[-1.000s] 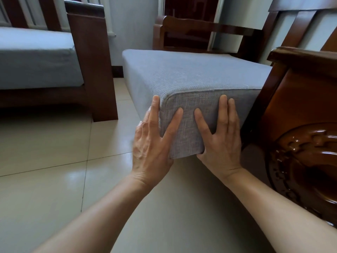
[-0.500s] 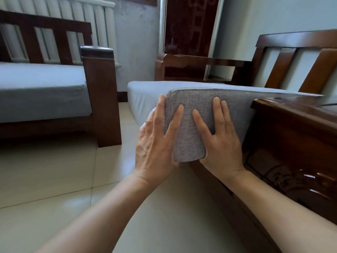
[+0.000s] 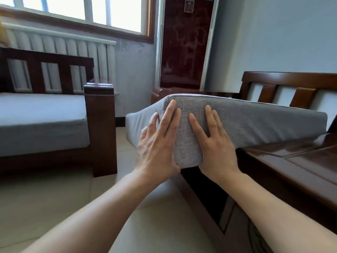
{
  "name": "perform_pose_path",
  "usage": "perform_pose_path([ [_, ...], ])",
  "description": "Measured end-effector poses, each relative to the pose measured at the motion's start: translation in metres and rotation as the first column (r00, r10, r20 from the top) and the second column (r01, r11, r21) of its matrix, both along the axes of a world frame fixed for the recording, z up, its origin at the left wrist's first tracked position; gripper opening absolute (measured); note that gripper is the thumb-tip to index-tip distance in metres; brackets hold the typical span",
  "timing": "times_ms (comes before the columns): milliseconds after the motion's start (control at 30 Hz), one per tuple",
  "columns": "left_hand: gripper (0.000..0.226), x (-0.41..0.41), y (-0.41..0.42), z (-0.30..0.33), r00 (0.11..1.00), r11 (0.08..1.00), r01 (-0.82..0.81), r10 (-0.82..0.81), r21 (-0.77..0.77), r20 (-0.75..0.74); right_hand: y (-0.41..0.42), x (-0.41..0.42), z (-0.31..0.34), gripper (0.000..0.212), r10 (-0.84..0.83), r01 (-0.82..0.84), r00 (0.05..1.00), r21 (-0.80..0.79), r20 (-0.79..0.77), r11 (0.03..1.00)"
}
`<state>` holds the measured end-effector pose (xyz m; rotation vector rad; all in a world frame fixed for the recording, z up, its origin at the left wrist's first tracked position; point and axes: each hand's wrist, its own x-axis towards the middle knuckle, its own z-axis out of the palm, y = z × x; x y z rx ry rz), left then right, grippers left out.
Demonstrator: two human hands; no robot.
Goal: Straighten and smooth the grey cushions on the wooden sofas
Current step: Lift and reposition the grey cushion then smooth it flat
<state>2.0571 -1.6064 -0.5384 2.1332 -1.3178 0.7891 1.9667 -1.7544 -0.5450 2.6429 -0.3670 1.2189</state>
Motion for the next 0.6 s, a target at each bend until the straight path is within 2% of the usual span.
perform_pose_path([
  [200,0.139,0.012,-0.009,0.042,1.0,1.0,-0.027,0.027,-0.013,0.003,0.0,0.012,0.04,0.116,-0.01,0.01,1.0,0.059,-0.001,0.998],
  [367,0.136,0.022,-0.008,0.056,0.997,0.997,-0.076,0.076,-0.018,-0.018,0.009,0.023,0.064,0.11,0.015,-0.004,0.994,0.108,-0.104,0.994],
  [600,0.13,0.031,-0.015,0.061,0.987,0.993,-0.119,0.12,-0.022,0.104,0.004,0.032,0.066,0.112,-0.005,0.009,0.999,0.093,-0.046,0.996],
])
